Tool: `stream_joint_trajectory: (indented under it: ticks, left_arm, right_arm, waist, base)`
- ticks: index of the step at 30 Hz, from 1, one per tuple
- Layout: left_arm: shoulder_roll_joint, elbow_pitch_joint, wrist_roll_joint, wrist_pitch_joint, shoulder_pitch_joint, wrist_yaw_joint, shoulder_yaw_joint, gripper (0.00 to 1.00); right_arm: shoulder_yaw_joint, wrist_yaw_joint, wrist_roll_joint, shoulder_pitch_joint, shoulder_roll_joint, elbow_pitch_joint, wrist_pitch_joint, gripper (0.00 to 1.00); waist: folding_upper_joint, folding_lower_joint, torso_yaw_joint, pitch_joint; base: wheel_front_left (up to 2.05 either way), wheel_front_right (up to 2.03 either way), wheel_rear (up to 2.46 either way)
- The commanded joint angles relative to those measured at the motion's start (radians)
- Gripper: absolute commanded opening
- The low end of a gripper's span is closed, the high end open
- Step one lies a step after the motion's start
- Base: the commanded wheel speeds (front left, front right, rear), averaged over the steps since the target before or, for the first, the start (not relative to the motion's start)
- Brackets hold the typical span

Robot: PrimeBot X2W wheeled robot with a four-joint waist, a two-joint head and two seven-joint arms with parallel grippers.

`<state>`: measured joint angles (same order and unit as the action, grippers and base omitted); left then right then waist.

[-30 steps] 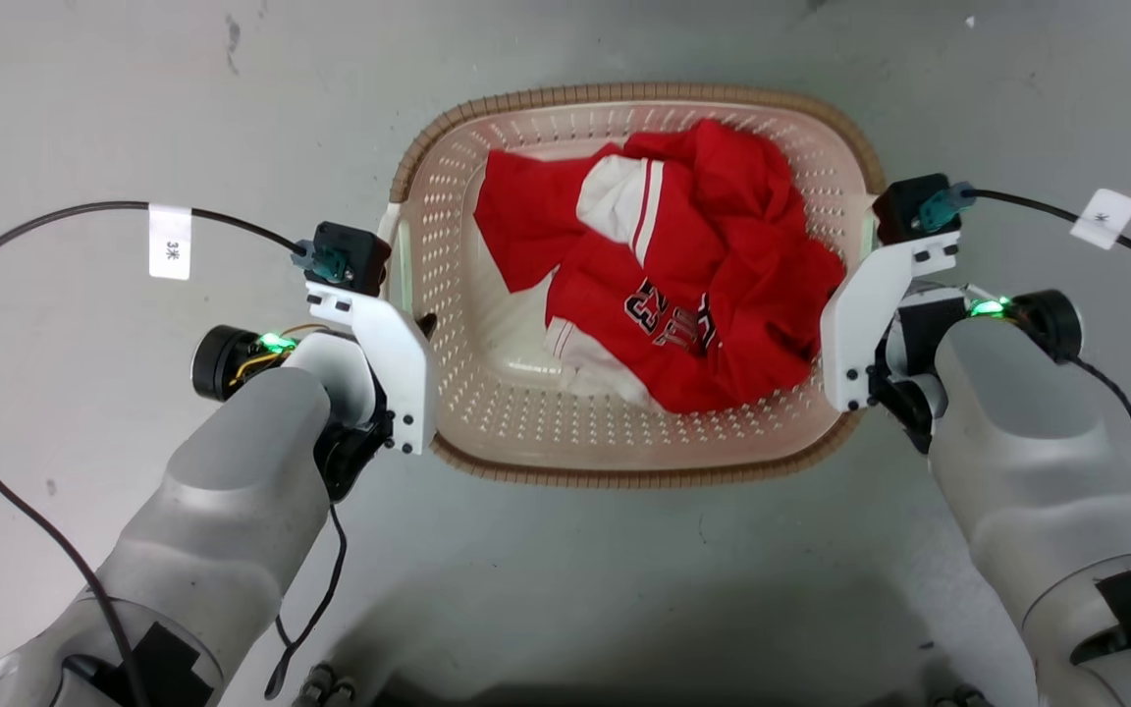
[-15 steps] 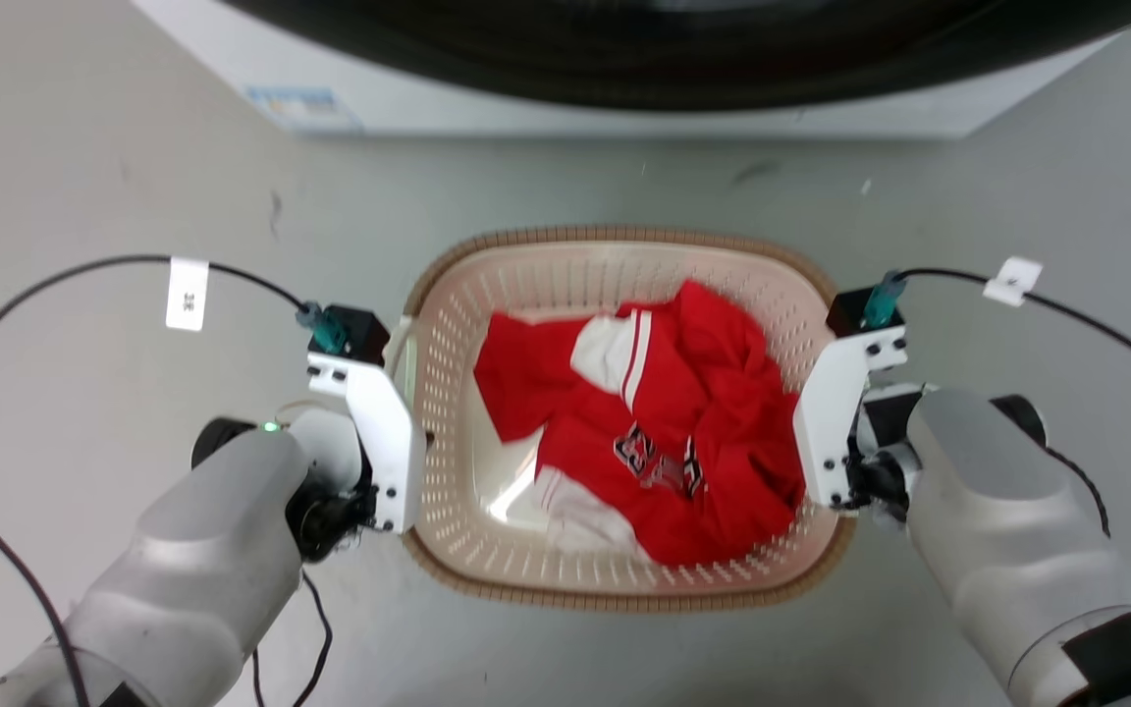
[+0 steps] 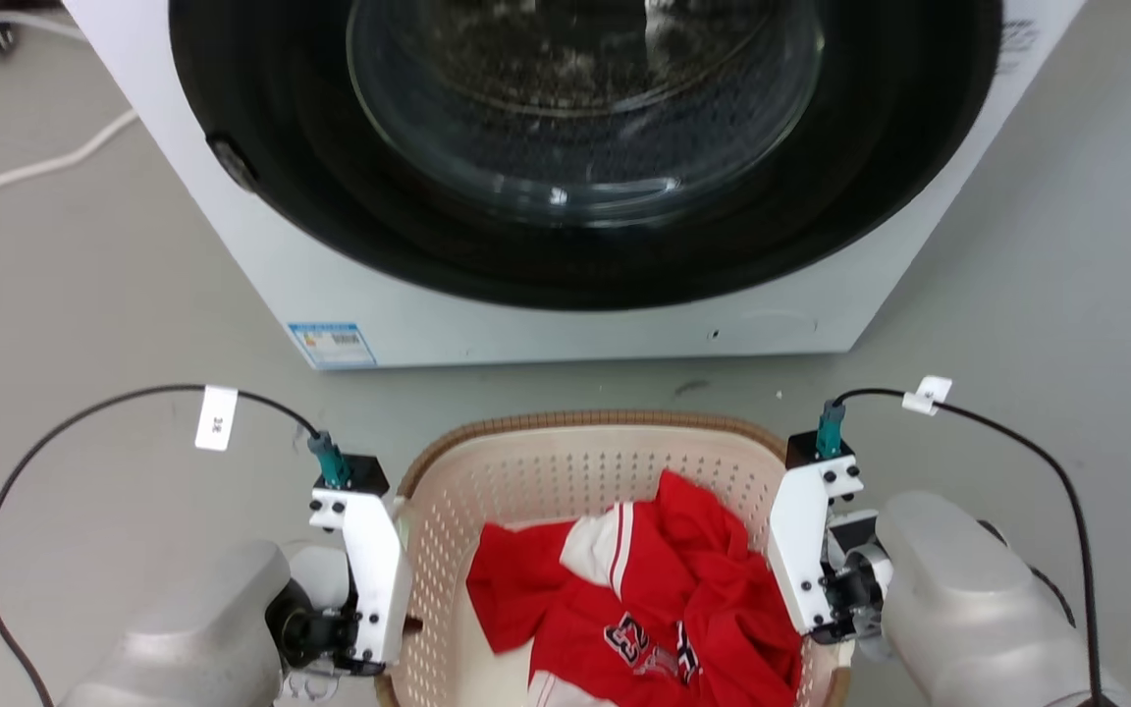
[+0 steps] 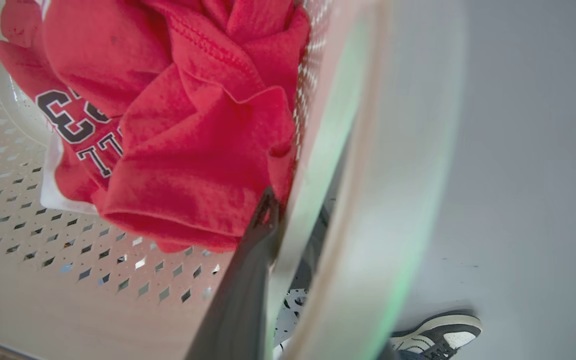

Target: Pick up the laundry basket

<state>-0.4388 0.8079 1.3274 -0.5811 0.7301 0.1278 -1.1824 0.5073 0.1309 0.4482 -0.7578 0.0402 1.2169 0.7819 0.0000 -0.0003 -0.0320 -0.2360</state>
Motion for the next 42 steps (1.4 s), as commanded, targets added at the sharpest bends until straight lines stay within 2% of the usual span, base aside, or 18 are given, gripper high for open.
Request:
stream_joint_trajectory:
  ticks: [1,20,42]
  left_arm:
    - [-0.022,0.004,0.011,-0.021,-0.018,0.004,-0.008,0.0]
    - [-0.03,0.024,0.088,-0.158,-0.076,0.004,-0.045,0.0]
    - [-0.006,0.07,0.133,-0.2,-0.048,0.004,-0.029,0.0]
  right_arm:
    - [0.02,0.0,0.008,0.023,0.018,-0.008,0.022,0.0]
    - [0.131,0.001,0.12,0.067,0.015,-0.073,0.135,0.0]
    - [0.163,0.001,0.172,0.07,0.016,-0.026,0.105,0.0]
  waist:
    - [0.0,0.0003,-0.015,0.065]
    - [0.0,0.0003,-0.016,0.224]
    - [0.0,0.0003,-0.006,0.244]
  base:
    - [0.0,0.0,0.0]
    - [0.0,0.0,0.0]
    - [0.0,0.0,0.0]
